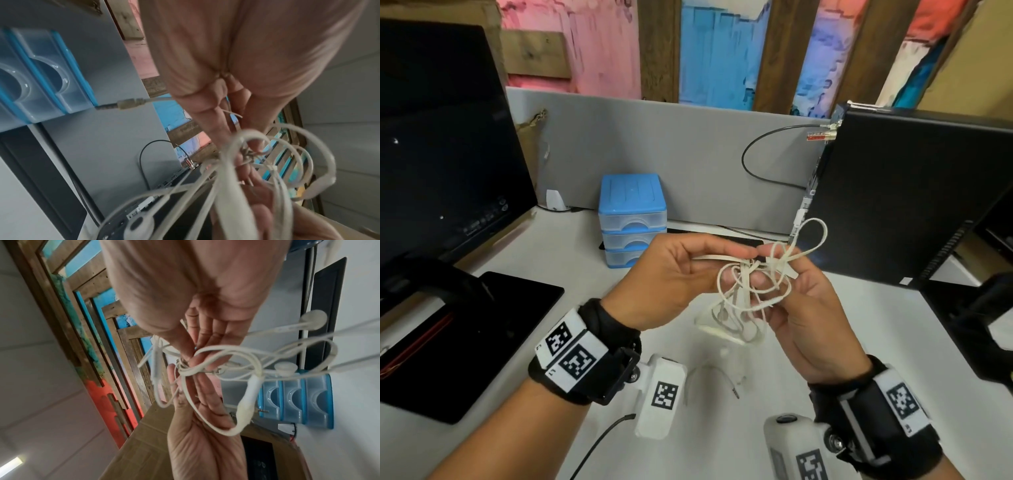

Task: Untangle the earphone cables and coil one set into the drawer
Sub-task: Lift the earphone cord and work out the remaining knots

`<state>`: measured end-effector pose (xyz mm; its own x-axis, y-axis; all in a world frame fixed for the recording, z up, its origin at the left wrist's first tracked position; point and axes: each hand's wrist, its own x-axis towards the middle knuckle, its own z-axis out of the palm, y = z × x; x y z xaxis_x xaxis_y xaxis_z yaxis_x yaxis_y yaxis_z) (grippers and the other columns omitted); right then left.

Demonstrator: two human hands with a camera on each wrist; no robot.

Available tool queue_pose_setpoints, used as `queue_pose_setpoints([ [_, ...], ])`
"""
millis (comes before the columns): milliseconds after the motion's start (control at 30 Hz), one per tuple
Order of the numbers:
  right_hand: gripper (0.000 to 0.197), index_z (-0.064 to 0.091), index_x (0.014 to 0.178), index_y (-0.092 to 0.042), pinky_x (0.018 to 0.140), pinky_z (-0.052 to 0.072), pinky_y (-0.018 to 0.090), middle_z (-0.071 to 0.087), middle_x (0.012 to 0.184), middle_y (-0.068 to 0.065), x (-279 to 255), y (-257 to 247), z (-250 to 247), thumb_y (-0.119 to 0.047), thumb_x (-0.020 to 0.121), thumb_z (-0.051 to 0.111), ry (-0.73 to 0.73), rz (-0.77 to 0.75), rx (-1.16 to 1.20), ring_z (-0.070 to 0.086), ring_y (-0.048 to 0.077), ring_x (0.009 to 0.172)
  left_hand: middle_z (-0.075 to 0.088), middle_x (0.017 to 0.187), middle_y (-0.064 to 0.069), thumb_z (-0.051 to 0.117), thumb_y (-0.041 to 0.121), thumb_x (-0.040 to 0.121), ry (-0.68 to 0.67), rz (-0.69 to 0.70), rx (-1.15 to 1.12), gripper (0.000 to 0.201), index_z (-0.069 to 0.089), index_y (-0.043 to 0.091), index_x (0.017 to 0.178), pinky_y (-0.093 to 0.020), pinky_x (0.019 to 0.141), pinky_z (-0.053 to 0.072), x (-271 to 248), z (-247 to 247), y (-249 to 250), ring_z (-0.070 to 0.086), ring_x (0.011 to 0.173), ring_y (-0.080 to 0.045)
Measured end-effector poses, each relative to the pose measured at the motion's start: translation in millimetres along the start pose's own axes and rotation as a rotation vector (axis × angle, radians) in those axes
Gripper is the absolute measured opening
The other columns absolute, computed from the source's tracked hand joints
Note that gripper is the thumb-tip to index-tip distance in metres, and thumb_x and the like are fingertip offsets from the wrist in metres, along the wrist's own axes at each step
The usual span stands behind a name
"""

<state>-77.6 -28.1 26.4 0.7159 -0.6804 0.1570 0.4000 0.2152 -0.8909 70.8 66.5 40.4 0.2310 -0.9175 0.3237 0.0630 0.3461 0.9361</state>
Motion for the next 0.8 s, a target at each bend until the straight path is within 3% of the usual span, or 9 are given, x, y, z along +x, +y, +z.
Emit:
queue_pose_setpoints([
  [133,0.049,0.053,0.115,0.0,0.053,0.051,0.03,0.074,0.082,0.012,-2,-1,3,-0.004,0.07,0.071,0.012,0.029,-0.073,0.066,0.025,0.067,0.077,0.094,-0.01,0.071,0.006,0.074,0.113,0.005,0.072,0.021,0.076,0.012,0.094,-0.031,0.074,0.059,2,-1,-5,0.074,0.083,-0.023],
  [300,0.034,0.055,0.112,-0.007,0.061,0.054,0.033,0.072,0.082,0.018,-8,-4,-1,0.004,0.082,0.069,0.103,-0.028,-0.329,0.066,0.024,0.066,0.077,0.086,-0.004,0.074,0.008,0.076,0.251,-0.023,0.159,0.013,0.074,0.014,0.088,-0.026,0.067,0.059,5,0,-8,0.074,0.077,-0.018],
  [400,0.034,0.056,0.11,-0.017,0.063,0.055,0.034,0.07,0.082,0.011,-13,-7,-5,-0.003,0.082,0.072,0.223,-0.183,-0.53,0.066,0.02,0.071,0.077,0.082,-0.004,0.074,0.003,0.08,0.322,-0.069,0.154,0.013,0.074,0.015,0.083,-0.027,0.067,0.06,5,-3,-9,0.072,0.072,-0.018],
  [467,0.033,0.057,0.106,-0.017,0.058,0.052,0.028,0.065,0.079,0.008,-19,-8,-5,-0.008,0.08,0.075,0.301,-0.348,-0.606,0.061,0.015,0.069,0.076,0.079,-0.003,0.073,0.002,0.081,0.361,-0.106,0.138,0.012,0.074,0.014,0.083,-0.026,0.066,0.06,6,-4,-10,0.071,0.068,-0.015],
  [533,0.023,0.061,0.097,-0.015,0.058,0.048,0.023,0.06,0.072,0.005,-28,-9,-1,-0.01,0.081,0.077,0.294,-0.509,-0.685,0.057,0.015,0.064,0.075,0.079,-0.005,0.073,0.002,0.082,0.384,-0.137,0.125,0.01,0.073,0.011,0.084,-0.025,0.065,0.059,6,-3,-12,0.07,0.067,-0.015],
  [633,0.006,0.066,0.082,-0.013,0.059,0.048,0.031,0.06,0.067,0.005,-37,-11,6,-0.012,0.084,0.072,0.226,-0.693,-0.832,0.056,0.019,0.062,0.075,0.082,-0.007,0.073,0.001,0.082,0.38,-0.138,0.131,0.011,0.073,0.012,0.083,-0.026,0.065,0.059,6,-1,-13,0.071,0.071,-0.017],
  [700,0.008,0.068,0.08,-0.013,0.061,0.048,0.032,0.064,0.07,0.006,-33,-17,6,-0.009,0.087,0.069,0.263,-0.759,-0.841,0.058,0.02,0.065,0.075,0.083,-0.004,0.073,0.001,0.082,0.364,-0.114,0.148,0.013,0.074,0.014,0.081,-0.026,0.066,0.058,5,1,-12,0.071,0.074,-0.016],
  [800,0.008,0.07,0.09,-0.016,0.064,0.051,0.024,0.069,0.079,0.001,-17,-33,4,-0.009,0.091,0.067,0.308,-0.768,-0.843,0.064,0.015,0.071,0.074,0.082,0.0,0.071,0.0,0.083,0.337,-0.073,0.19,0.01,0.074,0.01,0.084,-0.026,0.065,0.058,4,2,-12,0.07,0.074,-0.013],
])
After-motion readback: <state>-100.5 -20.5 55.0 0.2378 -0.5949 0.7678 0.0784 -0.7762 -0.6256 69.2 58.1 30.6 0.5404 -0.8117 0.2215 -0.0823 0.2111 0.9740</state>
